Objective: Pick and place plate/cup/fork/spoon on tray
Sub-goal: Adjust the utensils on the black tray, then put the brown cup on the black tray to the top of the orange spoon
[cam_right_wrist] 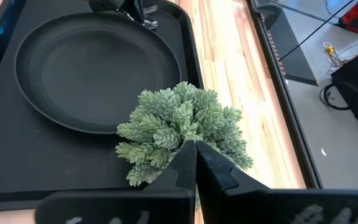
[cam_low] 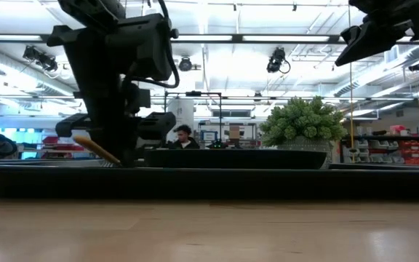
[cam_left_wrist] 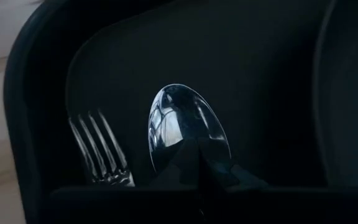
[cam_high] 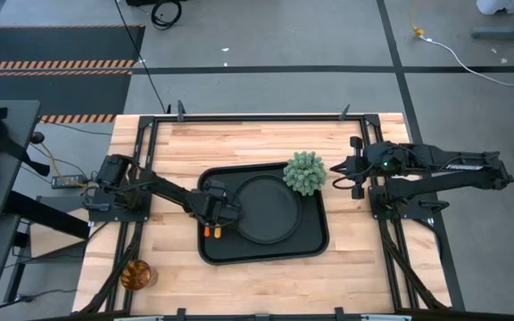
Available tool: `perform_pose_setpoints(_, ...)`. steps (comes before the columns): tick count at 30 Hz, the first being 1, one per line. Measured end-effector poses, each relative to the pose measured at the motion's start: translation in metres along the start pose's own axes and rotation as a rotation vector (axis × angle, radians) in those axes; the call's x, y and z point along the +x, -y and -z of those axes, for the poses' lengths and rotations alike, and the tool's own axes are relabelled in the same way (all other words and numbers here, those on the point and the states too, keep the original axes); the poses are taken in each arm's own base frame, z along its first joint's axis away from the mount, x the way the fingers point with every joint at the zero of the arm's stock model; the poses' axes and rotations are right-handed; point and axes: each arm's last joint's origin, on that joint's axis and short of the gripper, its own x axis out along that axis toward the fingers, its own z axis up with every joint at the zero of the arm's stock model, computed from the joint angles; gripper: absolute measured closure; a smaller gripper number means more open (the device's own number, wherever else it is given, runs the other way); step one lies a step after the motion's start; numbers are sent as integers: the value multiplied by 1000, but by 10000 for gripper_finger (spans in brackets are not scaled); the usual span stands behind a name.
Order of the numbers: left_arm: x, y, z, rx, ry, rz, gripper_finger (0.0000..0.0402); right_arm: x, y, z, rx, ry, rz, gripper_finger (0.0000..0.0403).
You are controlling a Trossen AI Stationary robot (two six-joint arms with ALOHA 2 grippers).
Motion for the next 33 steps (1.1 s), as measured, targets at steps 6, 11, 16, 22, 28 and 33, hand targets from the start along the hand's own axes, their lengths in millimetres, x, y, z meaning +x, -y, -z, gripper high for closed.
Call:
perform_pose_setpoints(6, 0, -1, -1, -2, -5, -5, 402, -7, 1, 1, 6, 31, 8, 395)
perform_pose_setpoints(11, -1, -1, -1, -6, -8, -3, 402, -10, 1, 2, 8, 44, 12, 395)
perform_pose_setpoints(16, -6, -4, -4, 0, -15, -1, 399, -9, 1, 2, 8, 42, 11, 395)
perform_pose_setpoints(22, -15, -7, -10, 2, -5, 6, 380, -9, 1, 3, -5, 35, 9, 395)
perform_pose_setpoints(28, -30, -9, -20, 37, -4, 66, 360, -9, 1, 3, -16, 35, 10, 395)
perform_pose_setpoints(33, -51, -13, -30, 125, -51, 161, 341, -10, 1, 3, -20, 37, 10, 395)
